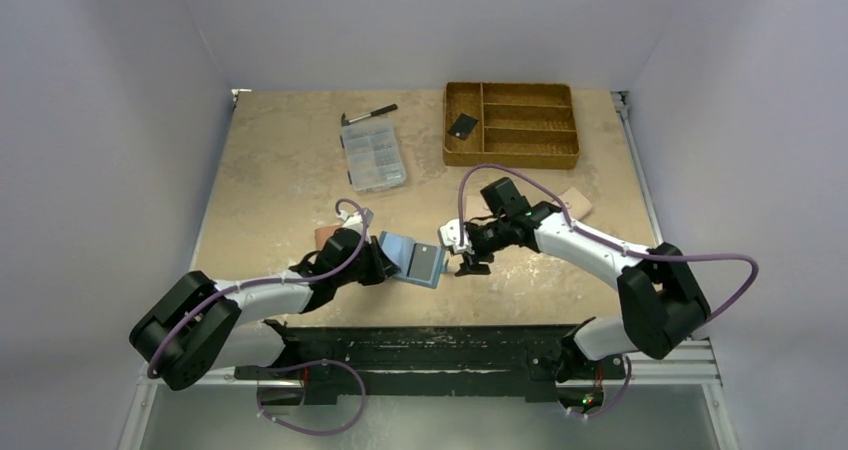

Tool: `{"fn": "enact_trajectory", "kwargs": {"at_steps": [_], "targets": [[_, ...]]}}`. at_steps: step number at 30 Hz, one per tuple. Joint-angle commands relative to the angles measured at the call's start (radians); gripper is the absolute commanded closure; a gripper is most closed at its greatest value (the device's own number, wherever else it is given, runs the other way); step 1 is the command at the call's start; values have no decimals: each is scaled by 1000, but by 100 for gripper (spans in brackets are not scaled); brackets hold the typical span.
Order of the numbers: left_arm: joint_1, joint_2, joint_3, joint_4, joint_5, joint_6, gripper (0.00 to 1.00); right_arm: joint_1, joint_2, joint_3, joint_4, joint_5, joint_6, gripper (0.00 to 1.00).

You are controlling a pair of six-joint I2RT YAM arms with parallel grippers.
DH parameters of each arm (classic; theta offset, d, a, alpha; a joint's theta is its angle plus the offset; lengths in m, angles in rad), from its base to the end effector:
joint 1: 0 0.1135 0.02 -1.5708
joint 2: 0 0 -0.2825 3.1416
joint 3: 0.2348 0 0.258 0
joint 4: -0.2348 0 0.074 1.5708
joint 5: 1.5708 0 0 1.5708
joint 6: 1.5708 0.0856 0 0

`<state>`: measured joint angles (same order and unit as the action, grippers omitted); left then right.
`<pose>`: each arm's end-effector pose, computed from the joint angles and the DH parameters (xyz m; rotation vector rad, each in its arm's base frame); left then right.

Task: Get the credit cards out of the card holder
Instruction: Move the card holder to the center of the board.

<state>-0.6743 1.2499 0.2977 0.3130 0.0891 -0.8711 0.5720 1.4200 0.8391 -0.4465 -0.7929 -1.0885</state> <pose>0.1930 -0.1640 0.1170 -0.1805 2.3708 -0.9100 0.2105 0.2080 0.1905 -1.8943 1.3651 0.7736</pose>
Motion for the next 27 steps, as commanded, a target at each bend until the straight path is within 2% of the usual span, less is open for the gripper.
{"fn": "enact_trajectory", "kwargs": {"at_steps": [1, 9, 14, 21, 27], "targets": [[7, 8, 34, -14, -13, 7, 100, 65, 33, 24, 9, 108, -50, 34], [7, -11, 46, -59, -38, 8, 100, 139, 74, 40, 0, 195, -86, 34], [7, -14, 55, -85, -53, 6, 100, 162, 82, 42, -4, 199, -93, 39], [7, -71, 67, -159, -98, 3, 96, 164, 79, 37, 3, 221, -88, 57], [7, -142, 88, -255, -162, 11, 80, 166, 76, 34, 0, 242, -85, 73]]}}
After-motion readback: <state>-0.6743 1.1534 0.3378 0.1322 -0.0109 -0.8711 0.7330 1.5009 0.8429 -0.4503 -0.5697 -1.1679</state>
